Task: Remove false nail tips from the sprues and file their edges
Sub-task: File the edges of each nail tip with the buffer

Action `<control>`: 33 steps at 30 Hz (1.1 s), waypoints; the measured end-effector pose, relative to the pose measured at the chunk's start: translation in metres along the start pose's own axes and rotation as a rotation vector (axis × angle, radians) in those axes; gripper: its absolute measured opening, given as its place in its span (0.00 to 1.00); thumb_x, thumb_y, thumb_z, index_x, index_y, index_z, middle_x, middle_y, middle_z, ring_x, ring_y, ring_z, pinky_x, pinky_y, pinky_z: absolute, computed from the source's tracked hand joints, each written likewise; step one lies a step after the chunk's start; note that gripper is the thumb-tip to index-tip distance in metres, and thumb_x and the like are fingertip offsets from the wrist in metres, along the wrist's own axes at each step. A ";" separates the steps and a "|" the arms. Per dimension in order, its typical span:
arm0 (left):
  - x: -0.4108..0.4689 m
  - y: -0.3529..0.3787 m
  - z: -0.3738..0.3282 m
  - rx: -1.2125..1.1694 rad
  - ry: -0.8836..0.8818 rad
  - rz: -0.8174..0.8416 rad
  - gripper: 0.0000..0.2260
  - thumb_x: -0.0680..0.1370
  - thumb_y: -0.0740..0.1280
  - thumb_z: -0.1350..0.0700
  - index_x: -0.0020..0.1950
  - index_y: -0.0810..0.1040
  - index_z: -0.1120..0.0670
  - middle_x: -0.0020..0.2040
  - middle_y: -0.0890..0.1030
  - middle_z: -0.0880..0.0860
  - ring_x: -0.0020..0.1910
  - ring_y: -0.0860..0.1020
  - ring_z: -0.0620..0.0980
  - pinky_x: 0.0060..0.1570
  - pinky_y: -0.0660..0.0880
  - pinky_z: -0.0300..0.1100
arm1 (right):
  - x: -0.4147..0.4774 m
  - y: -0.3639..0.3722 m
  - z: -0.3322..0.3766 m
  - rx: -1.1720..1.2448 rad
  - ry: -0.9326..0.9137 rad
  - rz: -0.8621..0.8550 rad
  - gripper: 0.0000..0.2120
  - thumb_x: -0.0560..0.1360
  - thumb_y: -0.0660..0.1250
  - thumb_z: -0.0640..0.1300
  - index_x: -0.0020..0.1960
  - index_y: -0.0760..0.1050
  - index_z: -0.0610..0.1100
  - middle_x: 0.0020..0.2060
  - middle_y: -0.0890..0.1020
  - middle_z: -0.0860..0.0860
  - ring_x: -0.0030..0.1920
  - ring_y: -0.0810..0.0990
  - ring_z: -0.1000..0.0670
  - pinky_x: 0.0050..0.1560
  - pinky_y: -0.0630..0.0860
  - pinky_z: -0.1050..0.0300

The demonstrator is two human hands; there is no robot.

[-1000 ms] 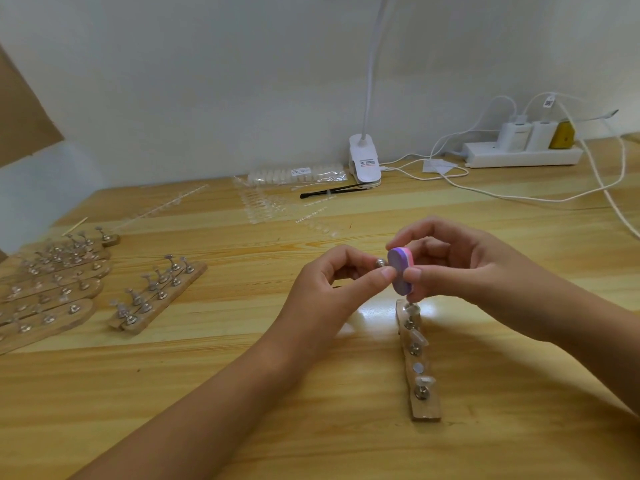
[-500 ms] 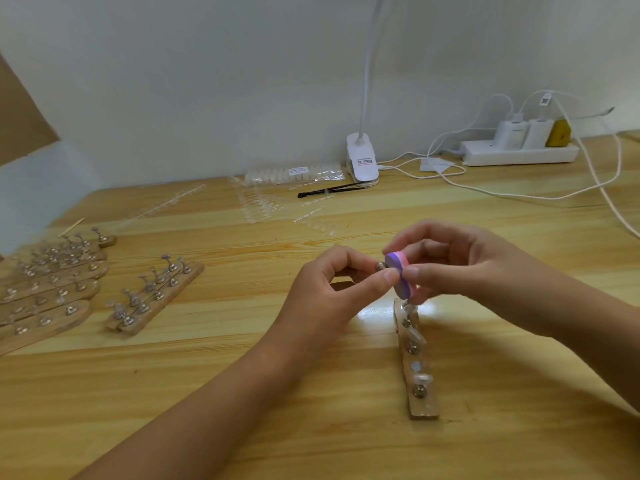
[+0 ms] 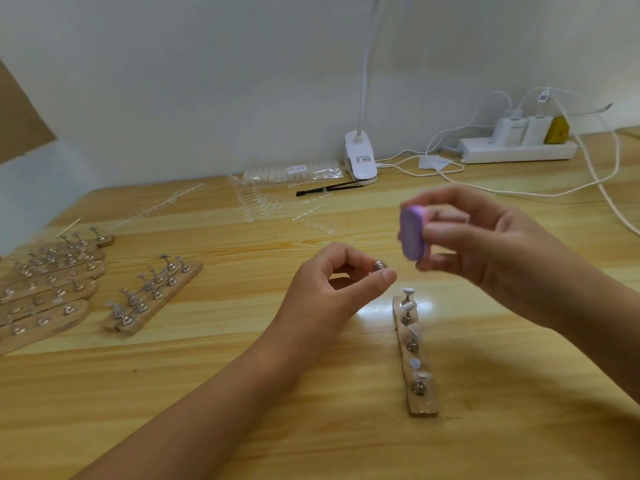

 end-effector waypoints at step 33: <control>0.002 -0.001 0.001 0.008 -0.005 -0.017 0.08 0.70 0.72 0.47 0.43 0.82 0.50 0.40 0.82 0.43 0.41 0.79 0.37 0.43 0.73 0.28 | 0.000 0.004 -0.018 -0.153 0.116 0.080 0.09 0.72 0.72 0.42 0.53 0.81 0.49 0.44 0.83 0.50 0.46 0.84 0.49 0.47 0.80 0.59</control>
Point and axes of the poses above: each hand's wrist, its own x-axis towards the middle knuckle, its own y-axis out of the palm, z = x × y, the point moved 4 cm from there along x, towards the middle knuckle
